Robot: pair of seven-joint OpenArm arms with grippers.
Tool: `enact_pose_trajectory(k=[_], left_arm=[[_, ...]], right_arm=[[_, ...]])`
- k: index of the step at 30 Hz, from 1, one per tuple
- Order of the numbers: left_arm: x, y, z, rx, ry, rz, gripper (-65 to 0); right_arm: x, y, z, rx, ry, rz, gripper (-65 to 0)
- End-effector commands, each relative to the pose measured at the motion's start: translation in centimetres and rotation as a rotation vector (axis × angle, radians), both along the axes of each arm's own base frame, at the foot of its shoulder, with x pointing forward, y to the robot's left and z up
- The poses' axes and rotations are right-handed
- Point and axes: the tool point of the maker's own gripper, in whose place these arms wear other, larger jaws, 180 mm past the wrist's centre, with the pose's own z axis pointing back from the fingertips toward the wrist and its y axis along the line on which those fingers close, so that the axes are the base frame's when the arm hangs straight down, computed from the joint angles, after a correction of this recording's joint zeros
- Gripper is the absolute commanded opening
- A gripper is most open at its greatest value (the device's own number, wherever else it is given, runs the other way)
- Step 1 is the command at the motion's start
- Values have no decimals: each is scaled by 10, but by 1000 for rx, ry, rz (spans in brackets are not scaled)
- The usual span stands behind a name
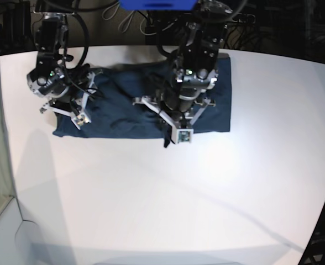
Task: Layout the t-shirt on the table in an organized manner, then fold the t-shirt properly
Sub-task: 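Lift the strip end with the left gripper and fold it toward the right gripper, then press and straighten the folded strip with both grippers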
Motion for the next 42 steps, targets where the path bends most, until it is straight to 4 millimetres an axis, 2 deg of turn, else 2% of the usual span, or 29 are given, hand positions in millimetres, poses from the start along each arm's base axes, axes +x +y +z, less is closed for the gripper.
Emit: enact_pose_trajectory(k=[1, 6, 13, 19, 22, 25, 26, 27, 30, 33, 34, 35, 39, 42], left_arm=[[15, -3, 18, -21, -61, 16, -645], [23, -5, 10, -4, -49, 5, -645], [20, -7, 7, -7, -38, 0, -645], [14, -28, 4, -139, 23, -29, -637], [12, -30, 4, -155, 29, -30, -557], [12, -31, 5, -164, 31, -30, -400], [12, -31, 6, -167, 25, -29, -359], [13, -30, 8, -169, 19, -27, -344], [14, -33, 20, -205, -5, -30, -383], [13, -36, 45, -298, -45, -23, -428], [16, -30, 59, -313, -82, -9, -434], [17, -16, 65, -303, -107, 17, -436], [19, 33, 61, -245, -127, 108, -444], [24, 69, 54, -189, -128, 178, -518]], right_arm=[[-14, -8, -10, -48, 66, -4, -283], [-13, -8, -9, -48, 64, -5, -283], [-12, -9, -8, -50, 61, -4, -283], [-11, -8, -8, -50, 60, -3, -283], [-11, -8, -8, -50, 60, -3, -283], [-11, -8, -8, -50, 60, -3, -283], [-11, -8, -8, -50, 60, -3, -283], [-11, -9, -8, -51, 60, -3, -283], [-11, -9, -8, -51, 60, -3, -283], [-11, -9, -8, -51, 60, -3, -283], [-11, -9, -8, -51, 60, -3, -283], [-11, -9, -8, -51, 60, -3, -283], [-11, -9, -8, -51, 60, -3, -283], [-11, -8, -8, -50, 60, -3, -283]])
